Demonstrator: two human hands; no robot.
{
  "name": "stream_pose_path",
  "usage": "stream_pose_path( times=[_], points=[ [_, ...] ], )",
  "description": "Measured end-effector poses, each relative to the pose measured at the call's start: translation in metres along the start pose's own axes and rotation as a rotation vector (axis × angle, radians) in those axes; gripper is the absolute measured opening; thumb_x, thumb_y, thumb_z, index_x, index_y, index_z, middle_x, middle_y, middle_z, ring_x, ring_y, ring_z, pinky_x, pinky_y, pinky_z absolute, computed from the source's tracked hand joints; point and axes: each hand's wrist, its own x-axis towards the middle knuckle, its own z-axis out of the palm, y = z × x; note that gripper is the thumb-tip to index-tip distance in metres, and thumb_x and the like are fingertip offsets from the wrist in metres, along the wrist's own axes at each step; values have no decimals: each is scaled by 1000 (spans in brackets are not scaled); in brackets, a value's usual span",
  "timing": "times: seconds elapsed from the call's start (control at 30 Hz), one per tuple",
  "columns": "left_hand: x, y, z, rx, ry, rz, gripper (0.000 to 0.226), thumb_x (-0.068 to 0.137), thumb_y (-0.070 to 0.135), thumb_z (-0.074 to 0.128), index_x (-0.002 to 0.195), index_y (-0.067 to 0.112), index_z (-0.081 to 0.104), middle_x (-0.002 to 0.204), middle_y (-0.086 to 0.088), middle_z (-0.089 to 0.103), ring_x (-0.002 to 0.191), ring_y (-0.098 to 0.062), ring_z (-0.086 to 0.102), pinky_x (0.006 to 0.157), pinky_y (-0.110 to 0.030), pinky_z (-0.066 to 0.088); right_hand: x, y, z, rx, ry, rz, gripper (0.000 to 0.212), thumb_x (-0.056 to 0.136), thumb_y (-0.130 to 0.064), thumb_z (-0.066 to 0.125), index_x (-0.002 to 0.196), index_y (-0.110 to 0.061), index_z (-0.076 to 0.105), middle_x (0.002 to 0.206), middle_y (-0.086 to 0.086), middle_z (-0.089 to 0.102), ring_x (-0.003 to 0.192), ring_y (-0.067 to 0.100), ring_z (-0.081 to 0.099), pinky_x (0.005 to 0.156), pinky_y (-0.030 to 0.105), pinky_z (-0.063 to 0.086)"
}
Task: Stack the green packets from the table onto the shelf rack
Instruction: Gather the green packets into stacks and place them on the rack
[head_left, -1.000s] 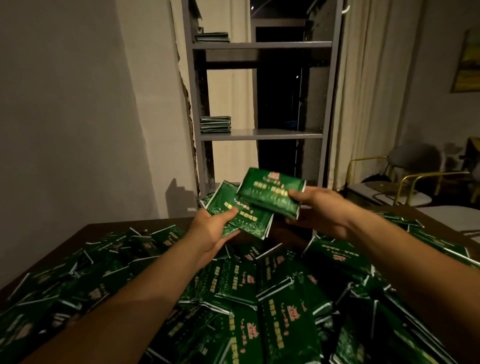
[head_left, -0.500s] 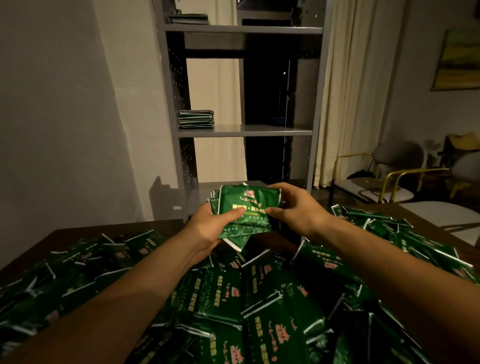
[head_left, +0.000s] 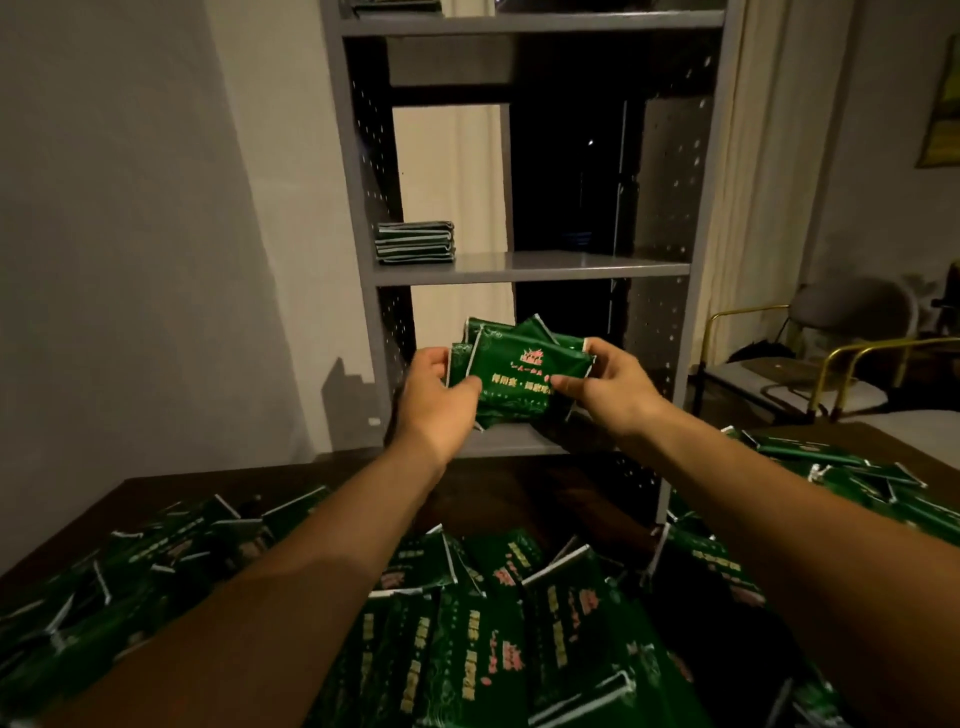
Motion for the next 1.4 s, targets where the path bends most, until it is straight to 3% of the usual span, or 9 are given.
stream_pose_path(
  times=[0.1,0.3,0.47,0.57,0.77,0.93,1.07,1.2,1.4],
  points=[
    [10,-12,5,83,-46,-28,41,92,-2,58,124,18,42,110,-3,60,95,-21,62,94,-46,56,8,7,4,-65,-8,3,31,93,3,61,108,-24,60,115,1,65,113,21,63,87,34,57],
    [15,-24,7,93,-68,-90,57,93,-3,56,139,15,29,135,-13,49,109,-25,58,98,-45,53,10,12,1,-121,-70,40,65,91,5,61,145,-21,38,109,-8,56,98,9,59,70,19,56],
    [11,-15,12,197,-122,-72,36,101,4,45,132,11,30,113,-10,52,77,-9,50,59,-23,45,5,4,11,-261,-159,82,52,98,-2,53,144,-18,37,121,3,56,112,19,59,89,28,53],
    [9,-8,12,266,-40,-54,31,105,11,41,134,7,31,110,-13,50,70,-13,48,42,-19,40,-3,-3,14,-271,-183,45,36,99,-5,55,132,-17,46,117,4,58,102,16,62,77,25,57],
    [1,4,14,396,-67,79,46,100,8,50,139,14,27,124,-15,54,95,-23,58,59,-24,43,-10,-16,10,-472,-109,5,14,92,-13,67,104,-17,61,100,1,65,91,12,65,72,24,53],
    [-18,16,1,592,48,279,61,96,6,53,150,15,26,149,-12,39,133,-28,43,107,-39,42,-11,-21,20,-277,-99,203,27,89,-4,68,112,-10,56,109,10,63,89,17,65,67,26,54],
    [-49,12,-15,960,-57,503,12,99,23,44,108,20,51,105,-1,58,98,-20,54,91,-40,49,-12,-18,45,-28,11,375,35,89,-4,70,119,-4,50,101,20,65,80,28,72,61,32,62],
    [-72,-2,-39,1146,-259,616,8,96,32,42,98,26,47,96,3,56,90,-15,44,73,-30,40,-10,-15,77,-45,90,359,38,87,-11,76,116,-1,53,94,17,67,68,22,69,47,27,55],
    [-77,-27,-52,1151,-278,820,34,81,26,42,96,8,66,92,-10,64,84,-27,59,71,-33,54,-18,-10,102,-819,127,138,42,85,-51,72,103,-17,57,98,5,60,83,21,54,62,28,39]
  ],
)
